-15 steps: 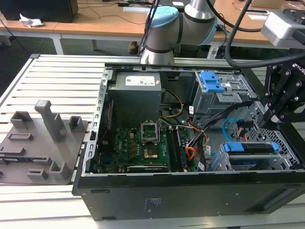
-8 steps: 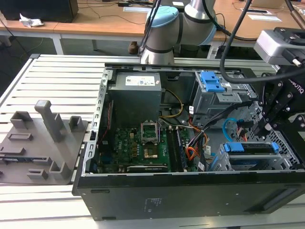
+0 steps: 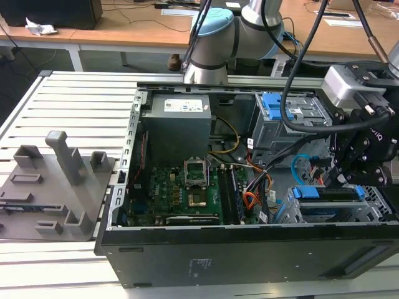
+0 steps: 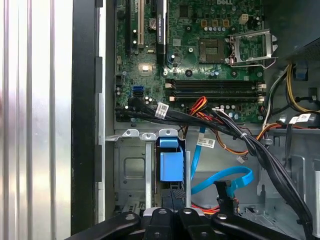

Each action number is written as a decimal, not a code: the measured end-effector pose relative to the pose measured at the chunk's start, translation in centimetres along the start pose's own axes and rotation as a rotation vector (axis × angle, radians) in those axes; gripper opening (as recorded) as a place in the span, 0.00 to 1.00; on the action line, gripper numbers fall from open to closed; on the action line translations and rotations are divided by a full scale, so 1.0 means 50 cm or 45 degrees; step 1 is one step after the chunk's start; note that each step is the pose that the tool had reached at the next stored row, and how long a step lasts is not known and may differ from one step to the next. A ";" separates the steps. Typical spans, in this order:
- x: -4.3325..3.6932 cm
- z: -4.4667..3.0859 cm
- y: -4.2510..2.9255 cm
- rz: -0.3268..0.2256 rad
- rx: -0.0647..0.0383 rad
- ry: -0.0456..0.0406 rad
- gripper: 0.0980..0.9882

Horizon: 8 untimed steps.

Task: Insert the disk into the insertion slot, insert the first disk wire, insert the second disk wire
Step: 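Insert the disk into the insertion slot, then insert the first disk wire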

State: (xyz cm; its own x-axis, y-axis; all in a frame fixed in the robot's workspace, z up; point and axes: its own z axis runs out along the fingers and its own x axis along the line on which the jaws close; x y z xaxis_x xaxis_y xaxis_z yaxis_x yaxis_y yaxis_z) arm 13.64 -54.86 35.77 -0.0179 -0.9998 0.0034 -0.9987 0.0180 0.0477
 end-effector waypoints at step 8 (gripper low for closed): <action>0.000 0.001 0.000 0.000 0.000 0.000 0.01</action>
State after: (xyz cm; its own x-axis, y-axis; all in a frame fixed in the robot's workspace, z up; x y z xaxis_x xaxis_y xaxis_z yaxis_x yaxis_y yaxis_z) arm 13.64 -54.86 35.72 -0.0178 -0.9998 0.0032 -0.9987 0.0180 0.0477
